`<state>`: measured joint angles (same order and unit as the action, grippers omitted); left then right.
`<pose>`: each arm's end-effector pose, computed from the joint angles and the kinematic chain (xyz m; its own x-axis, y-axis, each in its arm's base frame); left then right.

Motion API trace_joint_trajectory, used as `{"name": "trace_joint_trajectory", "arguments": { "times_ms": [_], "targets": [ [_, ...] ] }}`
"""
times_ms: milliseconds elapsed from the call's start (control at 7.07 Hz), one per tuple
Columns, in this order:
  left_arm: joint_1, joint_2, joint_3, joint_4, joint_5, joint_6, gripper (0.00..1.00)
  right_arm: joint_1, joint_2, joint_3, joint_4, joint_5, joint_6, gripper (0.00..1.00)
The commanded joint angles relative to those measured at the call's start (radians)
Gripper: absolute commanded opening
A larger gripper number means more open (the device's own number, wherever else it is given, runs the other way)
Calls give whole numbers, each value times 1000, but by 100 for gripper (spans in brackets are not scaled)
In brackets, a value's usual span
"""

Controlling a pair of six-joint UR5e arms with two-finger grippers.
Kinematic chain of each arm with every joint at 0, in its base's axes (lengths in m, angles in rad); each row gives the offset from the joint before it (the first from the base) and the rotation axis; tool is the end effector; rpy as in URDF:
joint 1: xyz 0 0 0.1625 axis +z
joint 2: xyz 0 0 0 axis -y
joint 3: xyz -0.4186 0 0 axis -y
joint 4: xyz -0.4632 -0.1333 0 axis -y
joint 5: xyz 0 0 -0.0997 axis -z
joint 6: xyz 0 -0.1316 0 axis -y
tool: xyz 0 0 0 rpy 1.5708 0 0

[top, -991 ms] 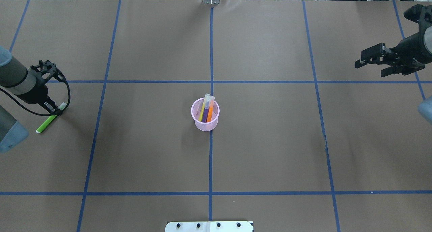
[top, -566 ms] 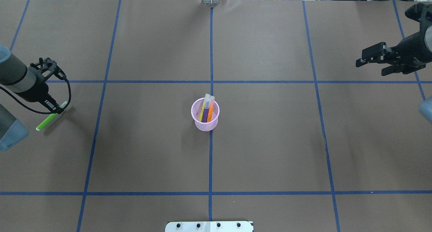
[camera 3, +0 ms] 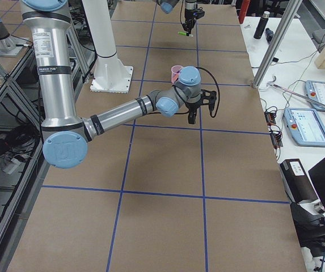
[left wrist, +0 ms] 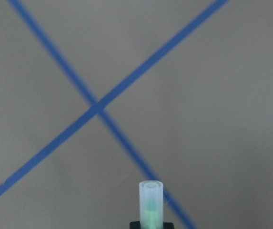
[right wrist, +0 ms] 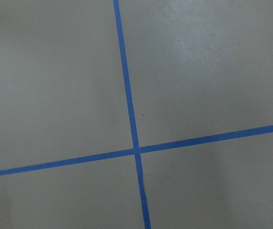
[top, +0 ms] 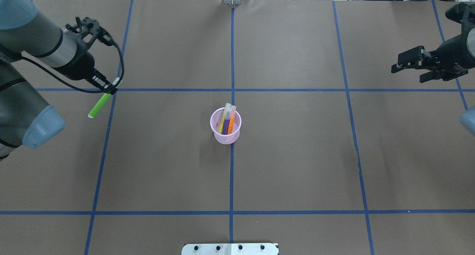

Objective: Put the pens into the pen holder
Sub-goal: 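Carry the green pen over the pink cup with the left gripper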

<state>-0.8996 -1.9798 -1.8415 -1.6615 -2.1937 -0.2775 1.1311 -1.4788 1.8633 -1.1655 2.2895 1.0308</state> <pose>0.3741 -0.5619 0.2627 0.4909 0.6378 -0.5934 -0.3242 0.7660 0.5551 -0.2167 -0.5704 0.4045 0.5048 0.1641 0.8475 -0.2594 0.9652 -0.0324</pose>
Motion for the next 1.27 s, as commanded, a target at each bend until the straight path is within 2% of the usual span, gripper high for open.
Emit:
{"name": "trace_joint_trajectory", "arguments": {
  "times_ms": [0,142,283,425,708,991,1132],
  "targets": [
    [89,-161,-16,-1,9,-128,0,-1,0,-12,3,-13,-6,98],
    [119,-234,-16,-9,75,-134,0,-1,2,-13,3,-16,-6,98],
    [166,-238,-44,-82,186,-144,0,-2,2,-13,3,-16,-5,98],
    [244,-235,-42,-222,359,-248,0,-2,2,-13,3,-16,-3,98],
    [440,-225,-44,-335,785,-282,0,-2,-1,-15,3,-56,-5,98],
    [490,-164,-39,-476,961,-293,0,-2,-2,-22,3,-64,-8,98],
    [513,-148,-23,-545,998,-293,0,-2,-2,-24,3,-65,-8,98]
  ]
}}
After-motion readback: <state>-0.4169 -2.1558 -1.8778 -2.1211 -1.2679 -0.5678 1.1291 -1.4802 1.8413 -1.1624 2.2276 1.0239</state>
